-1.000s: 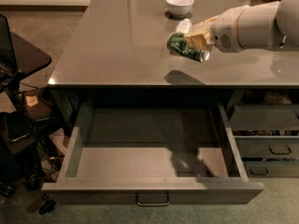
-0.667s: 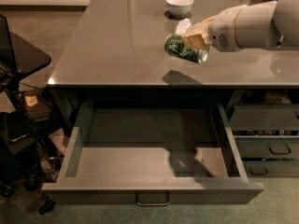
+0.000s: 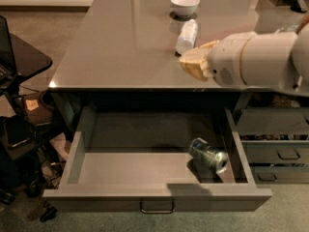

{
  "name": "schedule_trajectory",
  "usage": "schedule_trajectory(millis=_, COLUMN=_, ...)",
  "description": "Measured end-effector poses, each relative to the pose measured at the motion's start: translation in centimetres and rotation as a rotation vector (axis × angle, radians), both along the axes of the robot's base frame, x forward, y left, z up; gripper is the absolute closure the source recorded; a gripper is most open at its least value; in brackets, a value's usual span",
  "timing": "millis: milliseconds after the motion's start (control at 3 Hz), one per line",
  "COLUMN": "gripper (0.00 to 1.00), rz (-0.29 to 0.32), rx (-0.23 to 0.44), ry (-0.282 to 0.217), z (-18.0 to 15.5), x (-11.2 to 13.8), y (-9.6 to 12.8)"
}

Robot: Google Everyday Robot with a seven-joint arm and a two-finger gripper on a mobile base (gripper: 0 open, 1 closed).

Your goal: Place green can into top drawer

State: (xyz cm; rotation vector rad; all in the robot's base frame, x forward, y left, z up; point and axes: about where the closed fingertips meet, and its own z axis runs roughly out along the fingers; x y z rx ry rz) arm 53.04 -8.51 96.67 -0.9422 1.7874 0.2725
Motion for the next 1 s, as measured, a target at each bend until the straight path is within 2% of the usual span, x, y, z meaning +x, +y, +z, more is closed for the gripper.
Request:
schedule_trajectory(millis=333, gripper=1.0, rz=-0.014, rx=-0.003, ry=0.017, z=-0.3, x=-4.8, y=1.0)
schedule_trajectory(millis=667, gripper=0.81, rz=-0.042, rx=0.006, ry=0.016, z=-0.1, x=-5.0, y=-0.1)
schedule_trajectory(millis=1000, gripper=0.58, rz=-0.036, rx=0.002, ry=0.015, z=0.0, x=-5.0, y=0.2)
